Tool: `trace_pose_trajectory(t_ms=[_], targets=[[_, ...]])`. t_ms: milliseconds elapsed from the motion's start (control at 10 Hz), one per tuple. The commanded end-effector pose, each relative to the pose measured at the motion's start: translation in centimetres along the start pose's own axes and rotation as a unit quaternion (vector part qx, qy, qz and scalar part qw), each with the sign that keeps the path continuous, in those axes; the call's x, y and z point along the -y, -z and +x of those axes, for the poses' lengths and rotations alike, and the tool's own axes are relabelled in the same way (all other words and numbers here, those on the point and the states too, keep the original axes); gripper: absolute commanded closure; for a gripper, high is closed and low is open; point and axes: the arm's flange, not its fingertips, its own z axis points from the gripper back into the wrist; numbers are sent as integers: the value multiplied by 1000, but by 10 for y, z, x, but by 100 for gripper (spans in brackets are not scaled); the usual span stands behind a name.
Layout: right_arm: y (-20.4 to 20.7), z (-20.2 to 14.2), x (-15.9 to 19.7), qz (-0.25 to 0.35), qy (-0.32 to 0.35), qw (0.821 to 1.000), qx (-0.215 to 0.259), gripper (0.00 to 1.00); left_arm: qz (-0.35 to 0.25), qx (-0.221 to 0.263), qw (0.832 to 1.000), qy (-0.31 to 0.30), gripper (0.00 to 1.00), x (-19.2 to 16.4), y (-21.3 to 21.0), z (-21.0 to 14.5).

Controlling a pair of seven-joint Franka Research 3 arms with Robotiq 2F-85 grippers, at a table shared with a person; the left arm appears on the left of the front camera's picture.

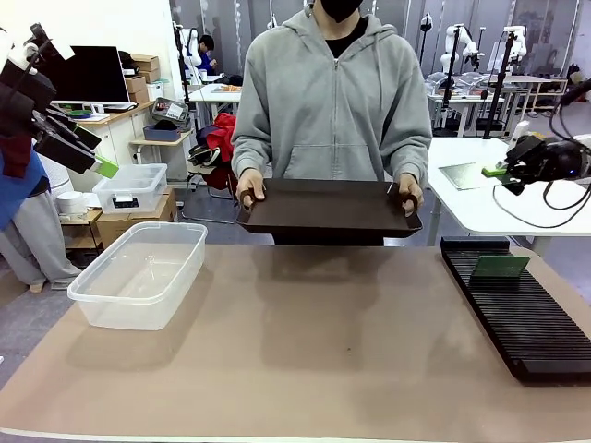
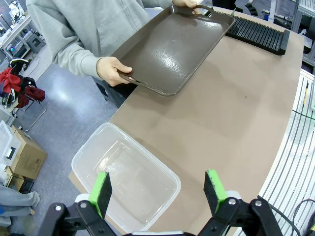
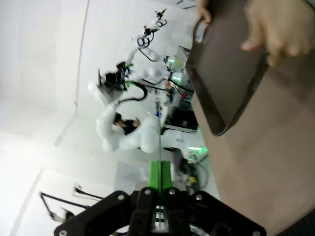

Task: Sort PCBs into racks and boxes based on the side picked up.
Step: If the short side of the Blank PCB is picked up, insert it into the PCB Rack ; if the long side is picked up, place it in the Organizing box.

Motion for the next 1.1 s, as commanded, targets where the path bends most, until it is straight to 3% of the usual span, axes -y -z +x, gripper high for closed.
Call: trace_pose_trajectory(t_ms=[0, 200, 300, 500, 600, 700, 800, 900, 1000], targets=[[5, -42, -26, -51, -106, 993, -1, 98, -4, -3, 1000, 0, 0, 0, 1, -2], [-3, -73, -53, -94, -235, 968, -10, 98, -4, -3, 1000, 0, 0, 0, 1, -2], [-5, -88, -67, -126, -309, 943, -7, 98, -4, -3, 1000, 0, 0, 0, 1, -2], [-8, -128, -87, -185, -386, 902, -52, 98, -4, -3, 1000, 0, 0, 0, 1, -2], [-13, -149, -94, -186, -425, 883, -74, 98, -4, -3, 1000, 0, 0, 0, 1, -2], [-21, -161, -95, -212, -432, 874, -64, 98, -4, -3, 1000, 0, 0, 0, 1, -2], [-29, -160, -89, -228, -395, 889, -31, 98, -4, -3, 1000, 0, 0, 0, 1, -2], [-26, -143, -104, -183, -420, 885, -79, 98, -4, -3, 1000, 0, 0, 0, 1, -2], [-26, -143, -104, -183, -420, 885, -79, 98, -4, -3, 1000, 0, 0, 0, 1, -2]])
